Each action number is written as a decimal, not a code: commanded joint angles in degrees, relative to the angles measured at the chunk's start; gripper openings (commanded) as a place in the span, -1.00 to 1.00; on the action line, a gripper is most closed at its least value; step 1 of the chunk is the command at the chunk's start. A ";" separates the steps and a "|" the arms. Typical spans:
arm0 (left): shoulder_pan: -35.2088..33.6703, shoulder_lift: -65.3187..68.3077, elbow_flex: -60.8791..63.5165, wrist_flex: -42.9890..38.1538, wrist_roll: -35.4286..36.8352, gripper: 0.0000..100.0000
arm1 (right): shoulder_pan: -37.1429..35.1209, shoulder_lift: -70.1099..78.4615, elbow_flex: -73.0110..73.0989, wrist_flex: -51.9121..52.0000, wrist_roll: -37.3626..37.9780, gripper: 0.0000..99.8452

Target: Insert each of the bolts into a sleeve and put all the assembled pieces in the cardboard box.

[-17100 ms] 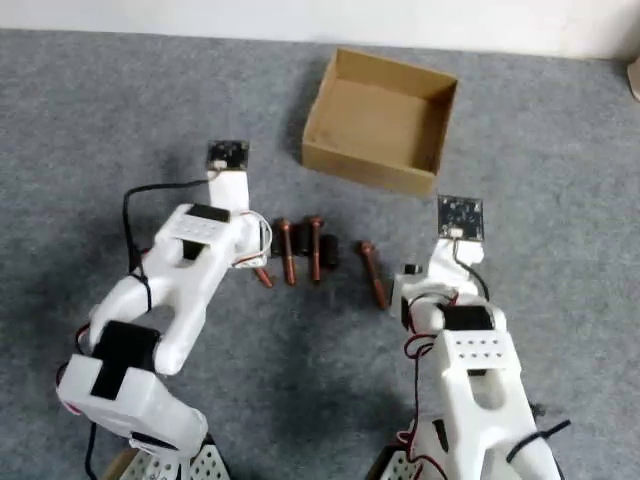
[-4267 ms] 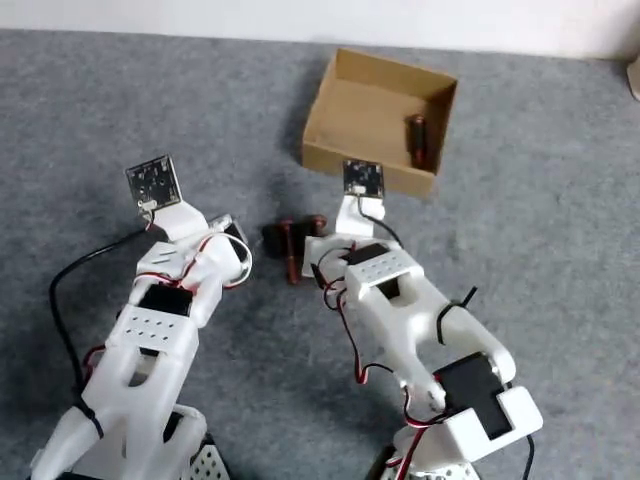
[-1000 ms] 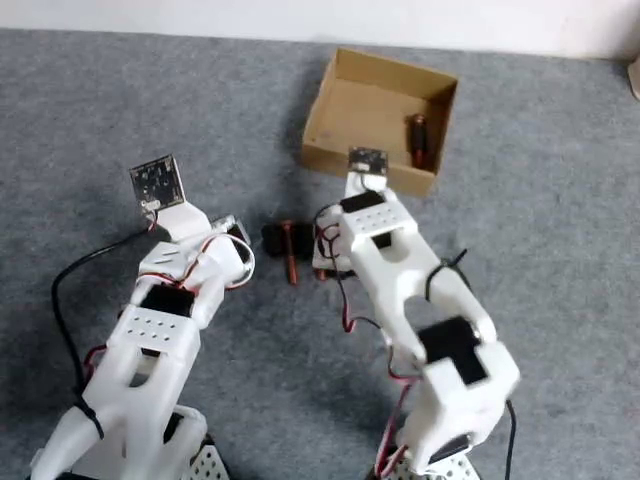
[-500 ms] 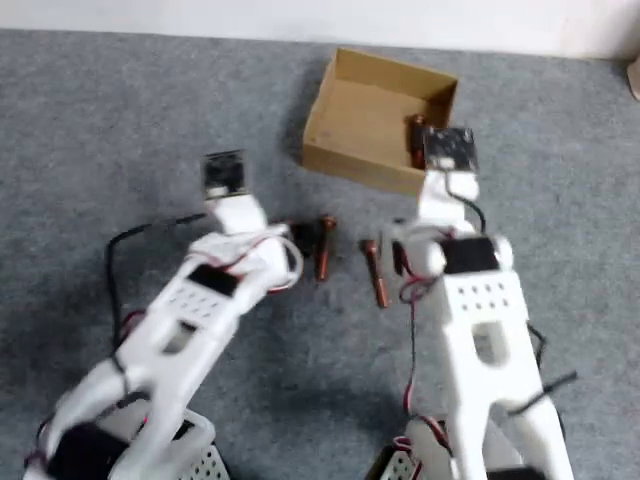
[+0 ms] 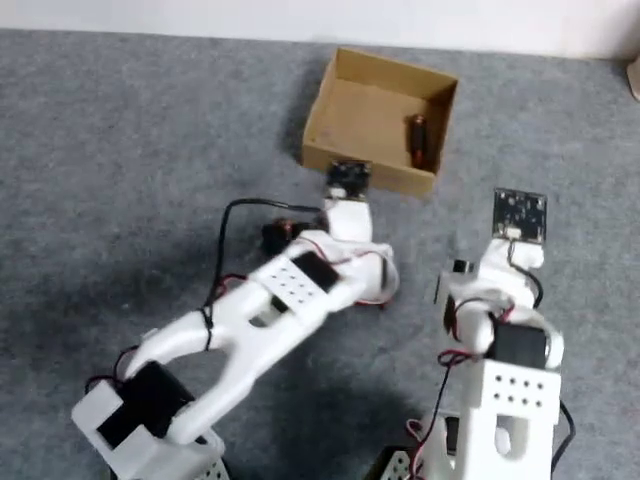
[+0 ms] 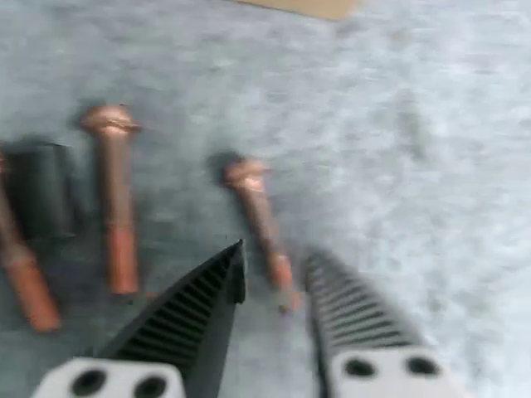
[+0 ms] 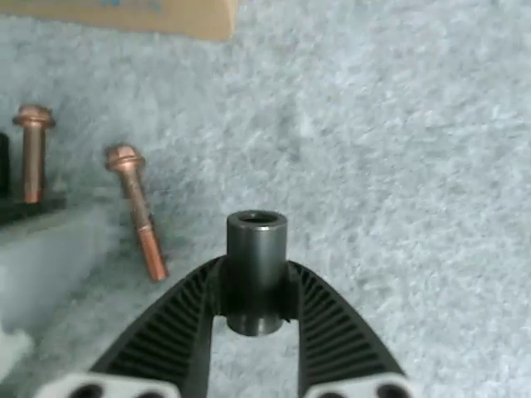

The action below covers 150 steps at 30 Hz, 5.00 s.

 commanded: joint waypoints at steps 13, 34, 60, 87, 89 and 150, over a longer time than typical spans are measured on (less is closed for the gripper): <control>-1.10 19.12 -22.99 15.30 13.45 -0.67 | 1.71 -5.58 9.01 -12.88 1.23 -0.99; -1.89 32.13 -35.21 23.65 13.10 -0.71 | 1.71 -5.76 11.74 -15.60 1.14 -0.99; 8.92 0.31 -26.42 45.54 -11.78 -0.99 | 1.80 -6.46 13.41 -18.07 0.79 -0.99; -14.20 -65.45 19.65 9.32 -16.44 -0.99 | -27.82 -43.21 24.40 -22.55 1.14 -0.99; -15.52 -69.41 23.25 4.66 -12.75 -0.99 | -28.97 -43.21 26.77 -24.48 1.14 -0.99; -5.23 -55.16 39.60 -38.77 -10.29 -0.99 | -33.89 -43.21 28.97 -19.12 7.65 -0.99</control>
